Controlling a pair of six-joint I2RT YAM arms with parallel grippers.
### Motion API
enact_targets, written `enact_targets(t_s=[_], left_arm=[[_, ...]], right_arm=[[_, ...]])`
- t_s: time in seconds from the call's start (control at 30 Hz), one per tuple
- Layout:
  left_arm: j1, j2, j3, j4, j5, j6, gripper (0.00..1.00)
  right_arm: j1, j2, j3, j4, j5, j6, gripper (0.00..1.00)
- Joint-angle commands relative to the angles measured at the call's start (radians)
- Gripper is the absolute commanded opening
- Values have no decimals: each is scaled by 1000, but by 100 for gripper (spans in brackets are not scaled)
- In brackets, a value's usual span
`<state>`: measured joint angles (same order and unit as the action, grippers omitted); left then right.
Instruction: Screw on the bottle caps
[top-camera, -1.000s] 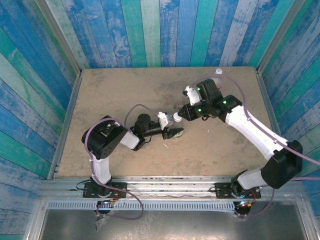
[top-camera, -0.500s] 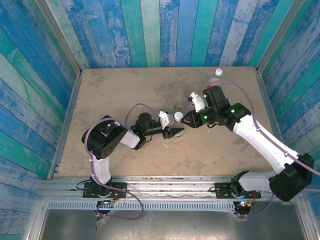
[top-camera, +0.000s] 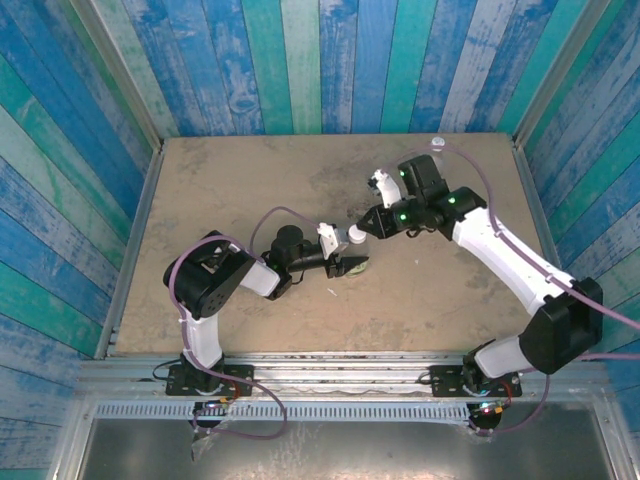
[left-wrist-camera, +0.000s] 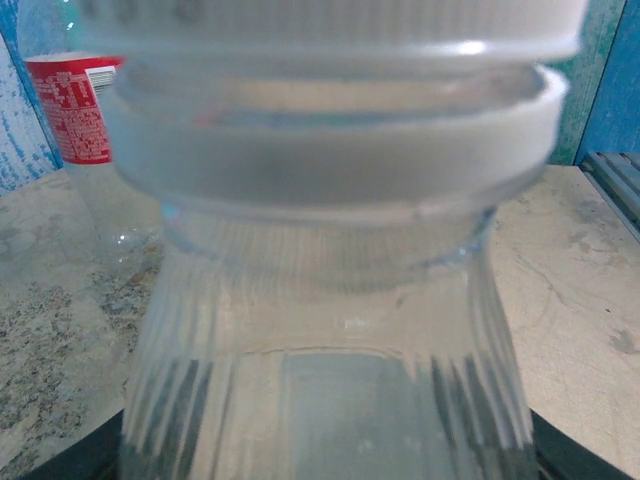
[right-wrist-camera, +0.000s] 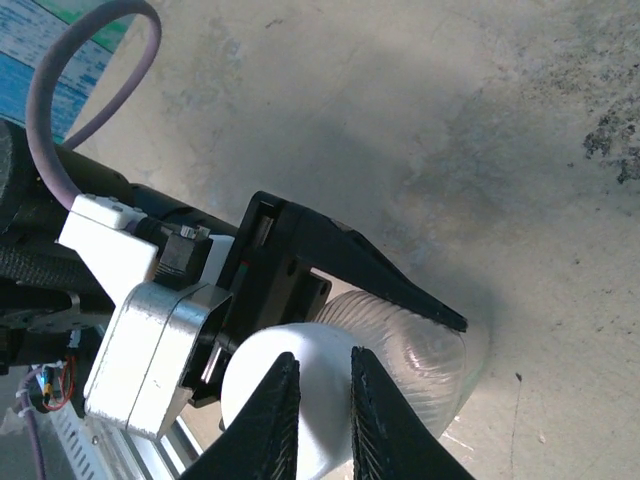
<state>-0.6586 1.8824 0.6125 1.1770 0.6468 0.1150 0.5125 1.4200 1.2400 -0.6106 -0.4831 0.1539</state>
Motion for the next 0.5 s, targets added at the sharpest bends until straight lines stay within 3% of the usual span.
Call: enact_targets(t_s=[0.0,0.17,0.27,0.4,0.47], left_arm=[[-4,31,-10,-92,-27,8,58],[-4,30,0,-111,-9,9,58],[-3,12,6,-134,0,12,58],[-4,-51,14,-204,24,38,57],[-4,-91,25,-268,50,58,57]], right_arm=[[21,-78,-83,-52,-100,0,18],[42,-169,-155,-28,-109,12,18],[43,-196,-145,-28,-81,-34,24],[42,-222,-121,-39,-33,-170,54],[41,-236,-108,-57,-16,-263,65]])
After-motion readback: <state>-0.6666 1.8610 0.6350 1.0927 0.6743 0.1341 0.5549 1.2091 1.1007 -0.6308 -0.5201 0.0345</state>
